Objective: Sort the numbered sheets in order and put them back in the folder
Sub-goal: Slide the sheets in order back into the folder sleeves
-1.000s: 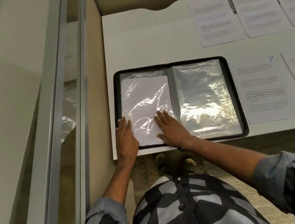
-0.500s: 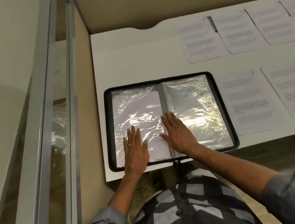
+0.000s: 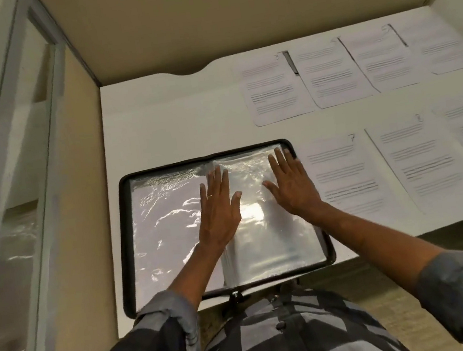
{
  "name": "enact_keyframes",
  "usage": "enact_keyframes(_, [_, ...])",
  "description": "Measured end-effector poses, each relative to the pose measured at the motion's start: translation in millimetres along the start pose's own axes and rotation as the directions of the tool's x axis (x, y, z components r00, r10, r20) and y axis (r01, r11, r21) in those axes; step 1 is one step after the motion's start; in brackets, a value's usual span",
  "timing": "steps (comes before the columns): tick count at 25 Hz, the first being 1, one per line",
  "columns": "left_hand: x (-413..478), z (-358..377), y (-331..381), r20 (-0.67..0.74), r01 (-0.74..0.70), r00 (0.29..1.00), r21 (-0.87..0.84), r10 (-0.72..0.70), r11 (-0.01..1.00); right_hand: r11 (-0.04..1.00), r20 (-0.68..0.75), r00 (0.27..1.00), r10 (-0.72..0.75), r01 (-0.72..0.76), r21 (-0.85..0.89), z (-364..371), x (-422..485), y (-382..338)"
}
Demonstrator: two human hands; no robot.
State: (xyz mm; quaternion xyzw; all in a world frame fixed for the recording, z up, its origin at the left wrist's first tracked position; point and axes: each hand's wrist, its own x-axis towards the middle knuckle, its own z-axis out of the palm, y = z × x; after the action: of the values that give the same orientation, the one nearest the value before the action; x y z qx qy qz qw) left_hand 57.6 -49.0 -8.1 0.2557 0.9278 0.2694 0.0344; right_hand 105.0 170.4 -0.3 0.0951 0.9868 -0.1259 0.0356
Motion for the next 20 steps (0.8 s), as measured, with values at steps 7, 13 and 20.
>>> enact_keyframes(7, [92.9,44.5,63.7,0.001,-0.037,0.999,0.004,0.037,0.999,1.000,0.012,1.000,-0.014,0.015,-0.016,-37.2,53.1,90.0])
enact_keyframes(13, [156.9,64.5,96.3,0.036,-0.029,0.999,0.068,0.026,0.997,0.999,0.026,0.999,-0.030,0.031,-0.015,-49.3,97.4,143.5])
enact_keyframes(20, [206.9,84.8,100.2,0.060,0.009,0.998,0.124,-0.016,0.992,0.999,0.051,0.998,-0.032,0.031,0.023,-47.2,143.0,176.3])
